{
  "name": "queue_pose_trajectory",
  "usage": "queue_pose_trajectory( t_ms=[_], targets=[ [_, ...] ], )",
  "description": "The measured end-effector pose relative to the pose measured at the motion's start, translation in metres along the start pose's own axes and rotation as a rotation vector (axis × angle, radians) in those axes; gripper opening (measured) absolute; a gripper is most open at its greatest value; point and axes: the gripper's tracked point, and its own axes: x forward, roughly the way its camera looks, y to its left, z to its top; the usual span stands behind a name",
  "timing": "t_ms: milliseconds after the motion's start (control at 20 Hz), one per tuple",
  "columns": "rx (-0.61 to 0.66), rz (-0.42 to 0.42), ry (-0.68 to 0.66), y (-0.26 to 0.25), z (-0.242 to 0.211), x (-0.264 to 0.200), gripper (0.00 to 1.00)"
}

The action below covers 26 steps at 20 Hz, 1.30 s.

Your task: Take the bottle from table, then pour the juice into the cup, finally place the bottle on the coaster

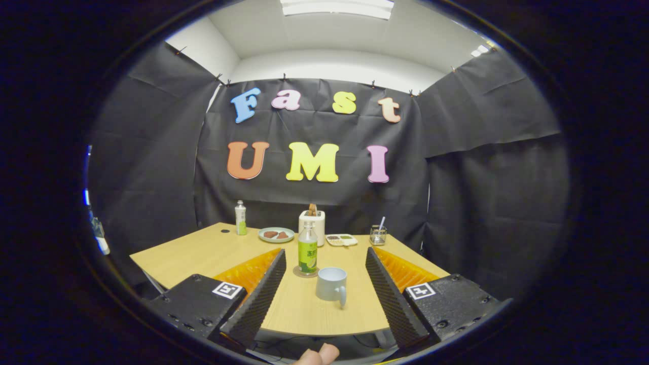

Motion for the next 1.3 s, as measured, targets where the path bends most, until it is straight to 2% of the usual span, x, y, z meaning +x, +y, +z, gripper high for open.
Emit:
queue_pose_trajectory(
  t_ms=[400,850,1300],
  targets=[
    [0.028,0.018,-0.042,0.001,0.006,-0.018,1.00],
    [0.005,0.004,0.080,-0.005,-0.019,0.002,1.00],
    [-0.024,0.005,0.023,-0.003,-0.016,0.002,1.00]
  ],
)
